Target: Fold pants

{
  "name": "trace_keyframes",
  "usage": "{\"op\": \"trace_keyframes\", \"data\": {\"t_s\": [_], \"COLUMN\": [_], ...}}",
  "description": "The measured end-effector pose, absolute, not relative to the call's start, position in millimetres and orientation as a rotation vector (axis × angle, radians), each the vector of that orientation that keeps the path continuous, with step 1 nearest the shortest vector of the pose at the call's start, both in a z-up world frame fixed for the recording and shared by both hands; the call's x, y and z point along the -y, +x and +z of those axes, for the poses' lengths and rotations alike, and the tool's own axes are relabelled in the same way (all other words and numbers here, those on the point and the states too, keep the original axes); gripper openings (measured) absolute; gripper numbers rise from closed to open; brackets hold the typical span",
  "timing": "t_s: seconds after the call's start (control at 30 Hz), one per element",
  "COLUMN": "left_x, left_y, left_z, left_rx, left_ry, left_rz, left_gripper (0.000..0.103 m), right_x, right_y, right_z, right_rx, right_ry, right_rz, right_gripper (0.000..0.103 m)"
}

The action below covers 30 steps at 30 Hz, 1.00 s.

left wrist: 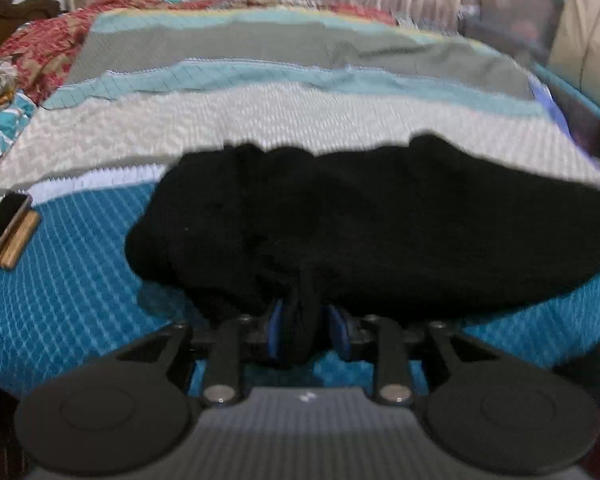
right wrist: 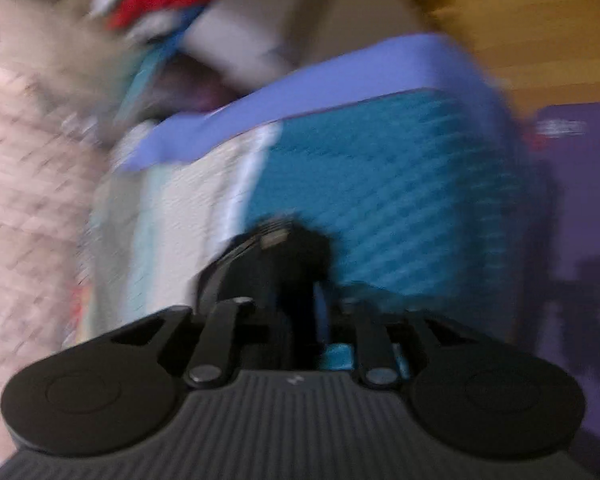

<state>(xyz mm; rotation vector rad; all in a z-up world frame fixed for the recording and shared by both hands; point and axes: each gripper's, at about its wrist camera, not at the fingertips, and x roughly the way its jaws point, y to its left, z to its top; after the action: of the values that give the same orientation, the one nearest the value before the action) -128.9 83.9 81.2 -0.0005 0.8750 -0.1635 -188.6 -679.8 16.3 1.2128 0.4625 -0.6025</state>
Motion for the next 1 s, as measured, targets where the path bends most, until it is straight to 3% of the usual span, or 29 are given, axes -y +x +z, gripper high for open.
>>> {"op": "trace_keyframes", "data": {"t_s": [0.03, 0.17, 0.23, 0.27, 0.4, 0.57, 0.6, 0.63, 0.67, 0.77, 0.9, 1.0], "left_x": [-87.9, -141.0, -175.9, -192.6, -226.4, -198.5, -186.4, -173.2, -158.3, -141.7, -174.5, -146.9], "left_y": [-133.5, -143.6, -135.8, -126.2, -59.0, 26.6, 31.9, 40.6, 44.4, 31.0, -1.8, 9.5], "left_z": [83.4, 112.8, 128.9, 133.6, 122.6, 66.6, 53.9, 40.5, 32.2, 38.7, 49.5, 17.3], "left_rx": [-0.880, -0.825, -0.752, -0.724, -0.749, -0.913, -0.947, -0.984, -0.994, -0.893, -0.734, -0.809], "left_ry": [0.001, -0.173, -0.265, -0.305, -0.377, -0.325, -0.314, -0.291, -0.214, -0.107, -0.226, -0.034], "left_rz": [-0.170, -0.192, -0.116, -0.071, -0.029, -0.143, -0.154, -0.160, -0.114, -0.007, 0.229, 0.296], "left_gripper": [0.044, 0.064, 0.095, 0.097, 0.097, 0.101, 0.093, 0.058, 0.047, 0.034, 0.034, 0.054], "right_x": [681.7, 677.0, 673.3, 666.9, 620.2, 543.0, 527.2, 513.8, 502.7, 477.7, 469.5, 469.4], "right_y": [-198.0, -213.0, -208.4, -202.5, -149.5, -76.8, -65.6, -55.8, -48.1, -35.9, -43.2, -33.6], "right_z": [16.8, 34.3, 43.1, 48.0, 70.6, 75.8, 70.1, 63.1, 54.5, 23.9, 15.7, 11.8], "right_rx": [-0.426, -0.357, -0.370, -0.375, -0.452, -0.684, -0.729, -0.772, -0.815, -0.913, -0.846, -0.850], "right_ry": [1.225, 1.165, 1.109, 1.085, 0.935, 0.765, 0.743, 0.726, 0.706, 0.671, 0.645, 0.660], "right_rz": [-0.631, -0.605, -0.549, -0.515, -0.303, -0.017, 0.009, 0.019, 0.024, -0.011, -0.013, -0.019], "right_gripper": [0.041, 0.042, 0.042, 0.042, 0.042, 0.042, 0.042, 0.042, 0.042, 0.041, 0.041, 0.041]}}
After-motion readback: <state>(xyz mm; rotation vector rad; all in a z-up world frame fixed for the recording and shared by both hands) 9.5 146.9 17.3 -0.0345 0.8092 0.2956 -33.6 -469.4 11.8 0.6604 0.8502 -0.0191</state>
